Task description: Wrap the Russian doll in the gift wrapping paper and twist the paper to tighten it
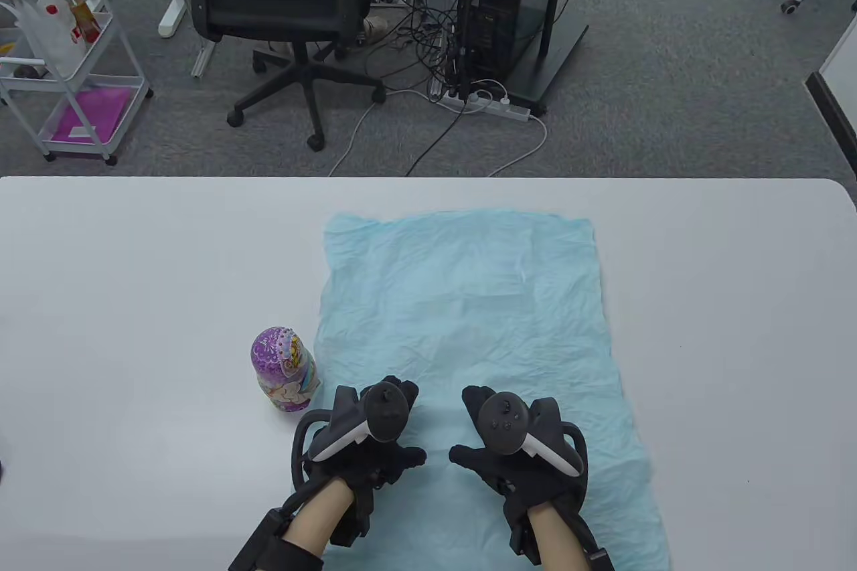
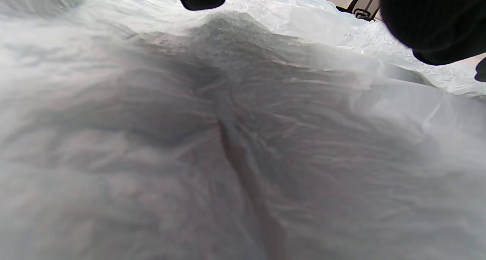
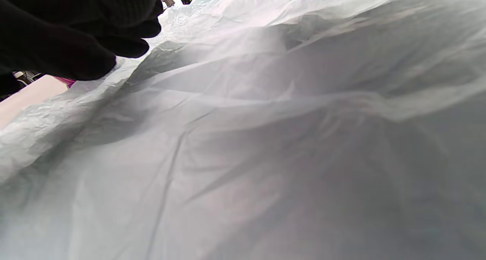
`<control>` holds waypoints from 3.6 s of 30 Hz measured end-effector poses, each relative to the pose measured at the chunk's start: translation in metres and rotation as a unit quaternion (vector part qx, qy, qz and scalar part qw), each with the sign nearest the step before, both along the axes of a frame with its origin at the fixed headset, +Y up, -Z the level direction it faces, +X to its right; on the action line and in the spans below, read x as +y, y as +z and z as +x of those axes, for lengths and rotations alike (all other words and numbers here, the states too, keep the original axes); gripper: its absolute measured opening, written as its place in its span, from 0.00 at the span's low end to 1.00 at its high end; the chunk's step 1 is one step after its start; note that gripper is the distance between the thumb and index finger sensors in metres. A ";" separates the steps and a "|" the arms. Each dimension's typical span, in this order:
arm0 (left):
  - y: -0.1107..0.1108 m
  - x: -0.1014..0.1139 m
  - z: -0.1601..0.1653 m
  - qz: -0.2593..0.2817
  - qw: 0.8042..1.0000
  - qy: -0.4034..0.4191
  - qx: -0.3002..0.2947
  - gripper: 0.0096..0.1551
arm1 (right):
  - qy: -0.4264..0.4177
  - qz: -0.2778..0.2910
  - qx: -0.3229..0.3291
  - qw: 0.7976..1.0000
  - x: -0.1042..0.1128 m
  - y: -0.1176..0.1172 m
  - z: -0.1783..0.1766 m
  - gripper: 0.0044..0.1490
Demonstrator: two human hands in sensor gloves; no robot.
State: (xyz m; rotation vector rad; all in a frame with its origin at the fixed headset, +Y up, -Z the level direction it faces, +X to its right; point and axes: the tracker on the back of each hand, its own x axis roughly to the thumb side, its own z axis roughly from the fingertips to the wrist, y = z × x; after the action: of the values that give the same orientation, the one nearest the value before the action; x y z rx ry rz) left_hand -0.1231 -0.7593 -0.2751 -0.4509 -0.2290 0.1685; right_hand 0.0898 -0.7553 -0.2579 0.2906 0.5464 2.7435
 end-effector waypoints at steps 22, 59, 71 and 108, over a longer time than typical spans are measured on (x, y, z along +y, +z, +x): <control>0.001 0.021 -0.004 0.021 0.999 0.048 -0.003 0.58 | -0.027 -0.001 -0.001 1.000 0.003 0.001 0.002 0.56; -0.009 0.048 -0.189 0.125 0.915 0.272 0.270 0.68 | -0.042 -0.001 -0.003 0.999 0.006 0.000 0.012 0.55; -0.020 -0.006 -0.208 -0.012 0.887 0.381 0.262 0.75 | -0.043 -0.009 -0.007 0.999 0.006 0.000 0.012 0.55; -0.030 -0.006 -0.181 0.041 0.873 0.415 0.253 0.66 | -0.067 -0.021 -0.003 0.998 0.005 0.000 0.013 0.54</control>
State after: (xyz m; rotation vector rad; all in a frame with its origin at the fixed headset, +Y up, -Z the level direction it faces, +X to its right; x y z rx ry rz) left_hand -0.3045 -0.7656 -0.3046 -0.1827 0.1039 1.1078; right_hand 0.1027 -0.7502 -0.2582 0.2977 0.5615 2.5999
